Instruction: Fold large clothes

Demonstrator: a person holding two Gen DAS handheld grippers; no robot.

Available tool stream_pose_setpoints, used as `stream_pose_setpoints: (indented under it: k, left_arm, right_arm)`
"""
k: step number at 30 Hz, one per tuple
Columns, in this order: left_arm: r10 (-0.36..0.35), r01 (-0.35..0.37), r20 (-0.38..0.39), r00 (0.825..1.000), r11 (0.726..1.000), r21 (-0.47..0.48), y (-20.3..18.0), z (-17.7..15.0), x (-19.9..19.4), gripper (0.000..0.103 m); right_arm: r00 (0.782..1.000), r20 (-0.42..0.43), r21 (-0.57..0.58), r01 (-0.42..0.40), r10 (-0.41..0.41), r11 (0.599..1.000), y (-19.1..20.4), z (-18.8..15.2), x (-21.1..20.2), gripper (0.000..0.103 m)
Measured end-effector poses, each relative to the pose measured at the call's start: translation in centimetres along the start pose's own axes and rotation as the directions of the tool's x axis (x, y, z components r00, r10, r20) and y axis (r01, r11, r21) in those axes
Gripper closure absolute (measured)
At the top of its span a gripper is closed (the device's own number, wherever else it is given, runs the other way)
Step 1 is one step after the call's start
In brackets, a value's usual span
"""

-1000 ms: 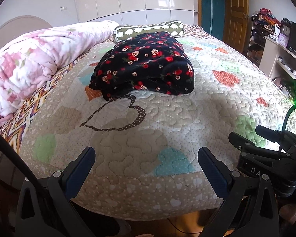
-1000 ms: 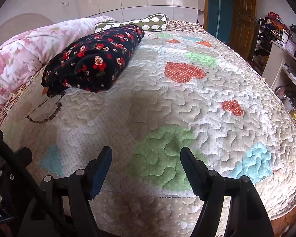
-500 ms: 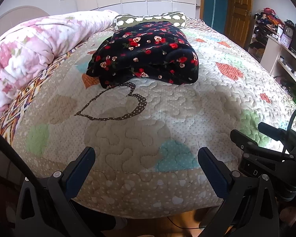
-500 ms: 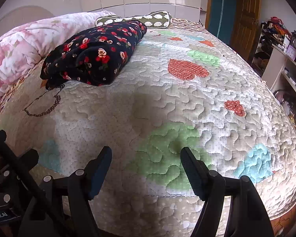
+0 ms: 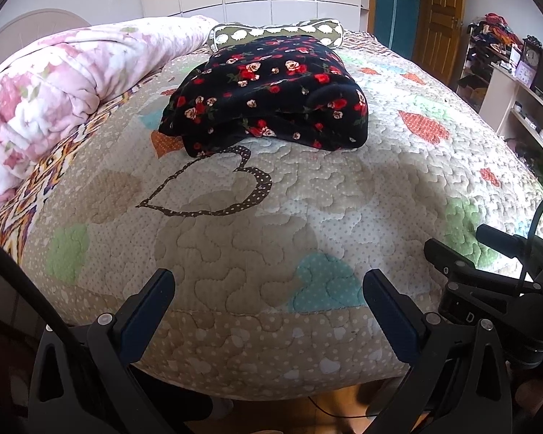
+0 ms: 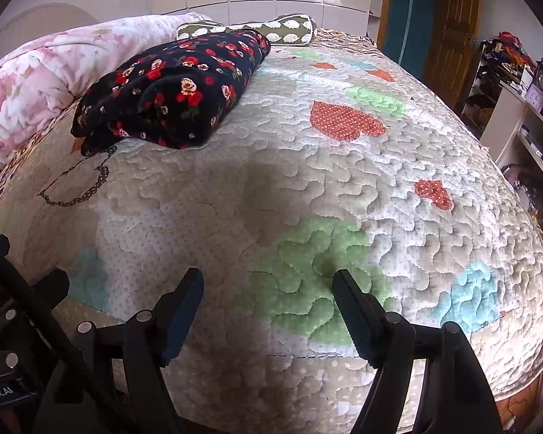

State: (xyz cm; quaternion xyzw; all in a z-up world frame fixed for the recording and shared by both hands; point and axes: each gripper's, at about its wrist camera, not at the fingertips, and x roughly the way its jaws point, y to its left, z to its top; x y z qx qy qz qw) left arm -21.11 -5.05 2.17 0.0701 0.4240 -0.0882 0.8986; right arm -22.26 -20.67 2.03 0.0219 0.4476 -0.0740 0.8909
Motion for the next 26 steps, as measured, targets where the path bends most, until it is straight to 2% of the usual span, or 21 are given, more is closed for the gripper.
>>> stream_pose_setpoints:
  k: [26]
  left_arm:
    - [0.008, -0.008, -0.006, 1.000, 1.000, -0.019, 0.67, -0.62, 0.93, 0.000]
  right_arm:
    - [0.997, -0.005, -0.040, 0.080, -0.080, 0.996, 0.70, -0.11, -0.28, 0.021]
